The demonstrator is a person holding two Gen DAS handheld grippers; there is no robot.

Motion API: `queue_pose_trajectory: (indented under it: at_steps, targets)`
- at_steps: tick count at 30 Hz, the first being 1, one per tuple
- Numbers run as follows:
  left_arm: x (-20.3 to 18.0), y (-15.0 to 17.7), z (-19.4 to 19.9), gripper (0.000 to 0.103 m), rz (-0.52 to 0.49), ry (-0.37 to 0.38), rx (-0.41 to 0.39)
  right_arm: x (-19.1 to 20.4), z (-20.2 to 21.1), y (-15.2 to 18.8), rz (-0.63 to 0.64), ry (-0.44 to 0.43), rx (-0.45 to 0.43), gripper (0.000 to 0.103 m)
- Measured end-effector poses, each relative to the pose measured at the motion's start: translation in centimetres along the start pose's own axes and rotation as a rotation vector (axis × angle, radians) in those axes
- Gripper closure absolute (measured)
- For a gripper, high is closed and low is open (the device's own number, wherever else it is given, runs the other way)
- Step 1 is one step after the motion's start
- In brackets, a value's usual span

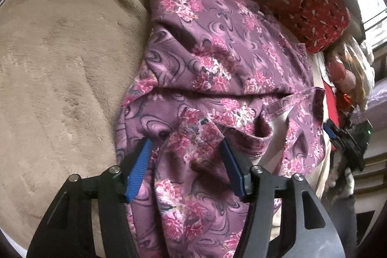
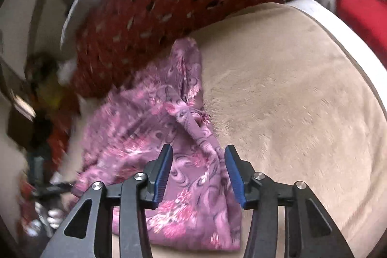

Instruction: Fold small clothes

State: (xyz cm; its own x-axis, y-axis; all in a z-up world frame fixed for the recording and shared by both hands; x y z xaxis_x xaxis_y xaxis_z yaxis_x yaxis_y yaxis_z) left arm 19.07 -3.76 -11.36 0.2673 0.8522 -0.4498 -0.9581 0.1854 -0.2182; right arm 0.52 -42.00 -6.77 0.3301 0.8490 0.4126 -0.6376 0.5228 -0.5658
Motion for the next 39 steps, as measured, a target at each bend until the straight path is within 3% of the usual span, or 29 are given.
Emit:
queue_pose_trajectory:
  at_steps: [2, 6, 8, 9, 10, 12, 17, 24, 31, 39]
  targets:
    - [-0.3, 0.0, -0.1, 0.038, -0.019, 0.002, 0.0, 0.9, -1.3, -0.7, 0.056, 0.017, 0.015, 0.052]
    - [-0.7, 0.2, -0.1, 0.041, -0.063, -0.034, -0.026, 2.9, -4.0, -2.5, 0.178, 0.08, 0.019, 0.051]
    - [-1.0, 0.1, -0.2, 0.093, -0.079, -0.064, -0.042, 3.6, -5.1, -3.1, 0.241, 0.13, 0.017, 0.062]
    - [-0.8, 0.0, -0.1, 0.096, -0.084, -0.091, -0.048, 3.7, -5.4, -3.2, 0.26, 0.15, 0.023, 0.085]
    - [-0.7, 0.0, 0.1, 0.097, -0.075, -0.091, -0.054, 3.7, -5.5, -3.2, 0.271, 0.16, 0.028, 0.096]
    - [-0.5, -0.1, 1.4, 0.098, -0.045, -0.069, -0.083, 3.8, -4.6, -3.3, 0.255, 0.122, 0.002, 0.099]
    - [-0.6, -0.5, 6.1, 0.098, 0.01, 0.019, -0.178, 3.8, 0.4, -3.3, 0.184, 0.003, -0.099, 0.099]
    - [-1.1, -3.7, 10.6, 0.098, 0.089, 0.104, -0.277, 3.9, 4.5, -4.5, 0.129, -0.056, -0.178, 0.099]
    - [-1.2, -9.8, 9.8, 0.098, 0.162, 0.09, -0.315, 4.5, 2.8, -8.1, 0.061, -0.091, -0.229, 0.099]
    - [-1.3, -18.5, 7.1, 0.099, 0.225, 0.059, -0.353, 3.3, -1.6, -15.2, -0.021, -0.084, -0.281, 0.099]
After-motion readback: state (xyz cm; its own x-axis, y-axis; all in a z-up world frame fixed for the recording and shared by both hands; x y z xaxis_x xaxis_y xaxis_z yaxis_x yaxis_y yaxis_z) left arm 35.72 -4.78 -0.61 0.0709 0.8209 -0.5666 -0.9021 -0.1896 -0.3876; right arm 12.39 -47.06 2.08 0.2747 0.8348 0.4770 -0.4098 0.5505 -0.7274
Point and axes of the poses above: each gripper's, at about its wrist camera, not at the fingertips, and z roughly against the way its jaws point, x to its left, y to its underside, the point moved 9 cm from there along -z, roughly the way its jaws point, and after that the axes turned 8 degrees about z, right-handed, at the moved point
